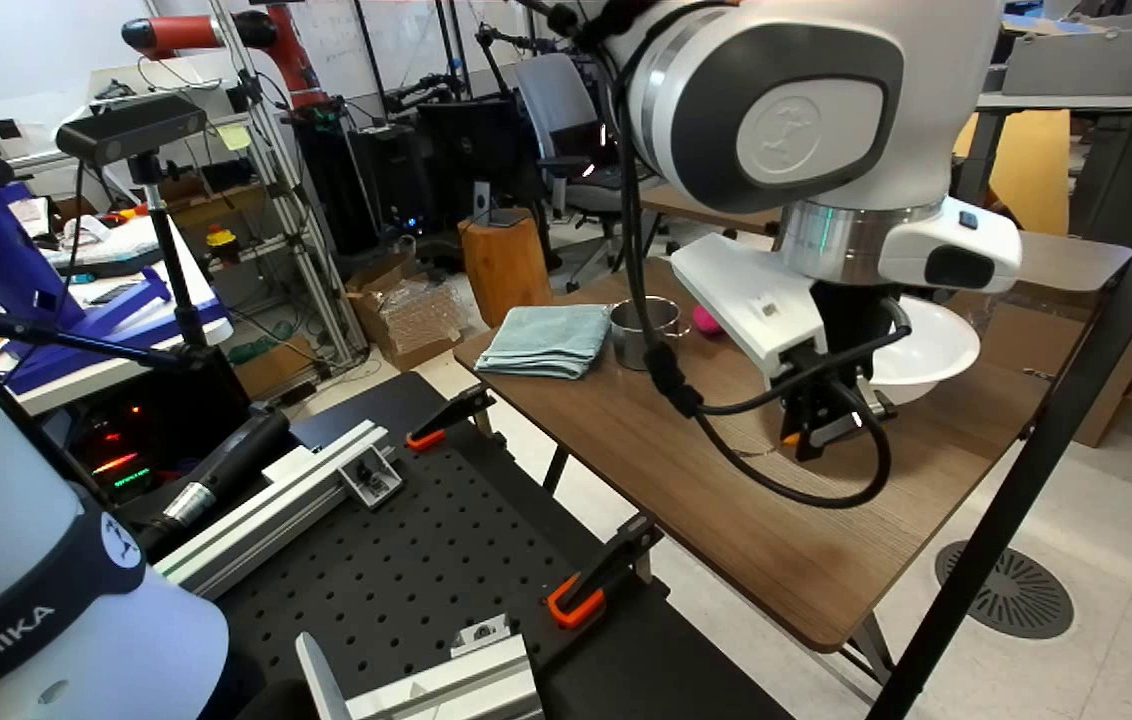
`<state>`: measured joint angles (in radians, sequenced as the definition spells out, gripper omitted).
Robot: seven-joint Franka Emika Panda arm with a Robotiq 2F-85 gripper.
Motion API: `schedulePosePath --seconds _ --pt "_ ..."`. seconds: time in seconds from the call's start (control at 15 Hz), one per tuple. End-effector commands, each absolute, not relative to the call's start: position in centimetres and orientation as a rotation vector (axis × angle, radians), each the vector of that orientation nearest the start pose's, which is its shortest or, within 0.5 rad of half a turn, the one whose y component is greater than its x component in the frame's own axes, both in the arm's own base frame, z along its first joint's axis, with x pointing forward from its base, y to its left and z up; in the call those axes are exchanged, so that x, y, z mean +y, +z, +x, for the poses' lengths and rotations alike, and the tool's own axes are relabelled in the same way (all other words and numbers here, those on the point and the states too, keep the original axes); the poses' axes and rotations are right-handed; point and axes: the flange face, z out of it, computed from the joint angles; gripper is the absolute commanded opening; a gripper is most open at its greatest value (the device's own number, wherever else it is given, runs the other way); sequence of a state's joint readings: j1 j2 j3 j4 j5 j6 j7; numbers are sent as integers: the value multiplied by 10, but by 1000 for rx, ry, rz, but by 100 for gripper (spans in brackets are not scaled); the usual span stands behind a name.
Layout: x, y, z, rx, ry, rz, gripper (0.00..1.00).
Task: Move the fork to the right side of the table
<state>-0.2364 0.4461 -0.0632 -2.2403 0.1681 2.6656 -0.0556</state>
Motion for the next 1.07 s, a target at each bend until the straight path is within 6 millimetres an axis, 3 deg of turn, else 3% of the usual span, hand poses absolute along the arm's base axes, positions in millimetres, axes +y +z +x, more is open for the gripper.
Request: schedulePosePath --seconds 0.0,0.4,0.87,0.93,1.0 --pt "-182 142 519 562 68 -3028 5" --pt "-202 108 525 578 112 -3022 5" --pt "-196 97 541 547 139 -3015 5" --pt "-195 96 541 559 149 -3007 20" --pt "-194 95 543 561 152 -3005 45"
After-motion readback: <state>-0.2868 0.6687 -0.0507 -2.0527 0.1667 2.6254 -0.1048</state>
